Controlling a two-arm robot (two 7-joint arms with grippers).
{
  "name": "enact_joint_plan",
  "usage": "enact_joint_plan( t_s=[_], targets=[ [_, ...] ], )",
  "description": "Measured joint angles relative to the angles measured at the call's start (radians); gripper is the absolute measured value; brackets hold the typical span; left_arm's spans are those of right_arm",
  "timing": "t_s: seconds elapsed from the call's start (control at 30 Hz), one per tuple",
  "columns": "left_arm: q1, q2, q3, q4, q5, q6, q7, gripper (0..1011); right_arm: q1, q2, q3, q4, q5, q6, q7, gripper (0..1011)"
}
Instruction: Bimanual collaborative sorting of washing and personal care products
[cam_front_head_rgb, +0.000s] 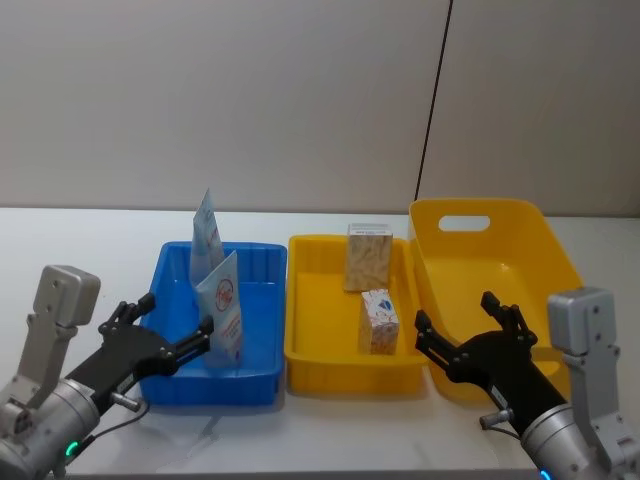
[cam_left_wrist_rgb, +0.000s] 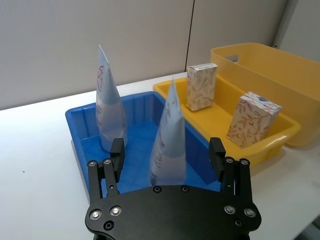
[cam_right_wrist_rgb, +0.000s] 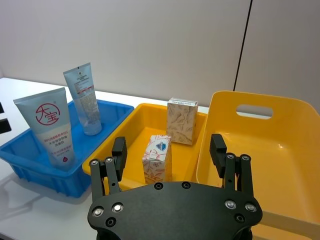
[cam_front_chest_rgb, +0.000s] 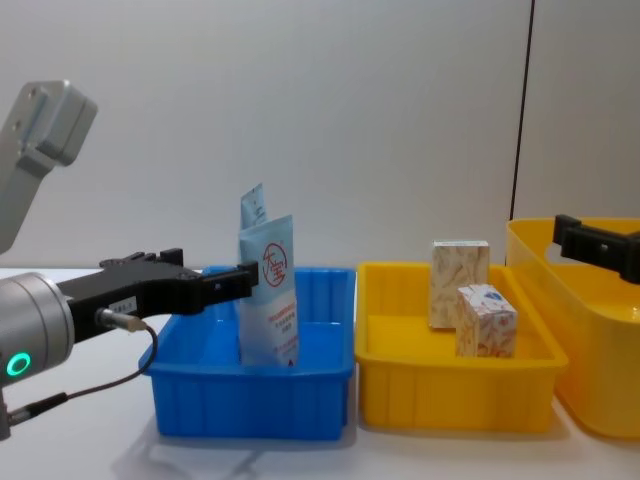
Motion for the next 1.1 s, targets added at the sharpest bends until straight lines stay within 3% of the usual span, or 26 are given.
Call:
enact_joint_plan(
  t_s=[0.63, 1.1],
  targets=[
    [-0.181, -0.066, 0.007, 0.29, -0.04, -0.044, -0.18, 1001, 0.0, 0.0, 0.0, 0.0, 0.0, 0.0, 0.0, 1003],
    [-0.241, -0.097, 0.019, 0.379, -0.067, -0.041, -0.248, 1001, 0.0, 0.0, 0.0, 0.0, 0.0, 0.0, 0.0, 1003]
  ],
)
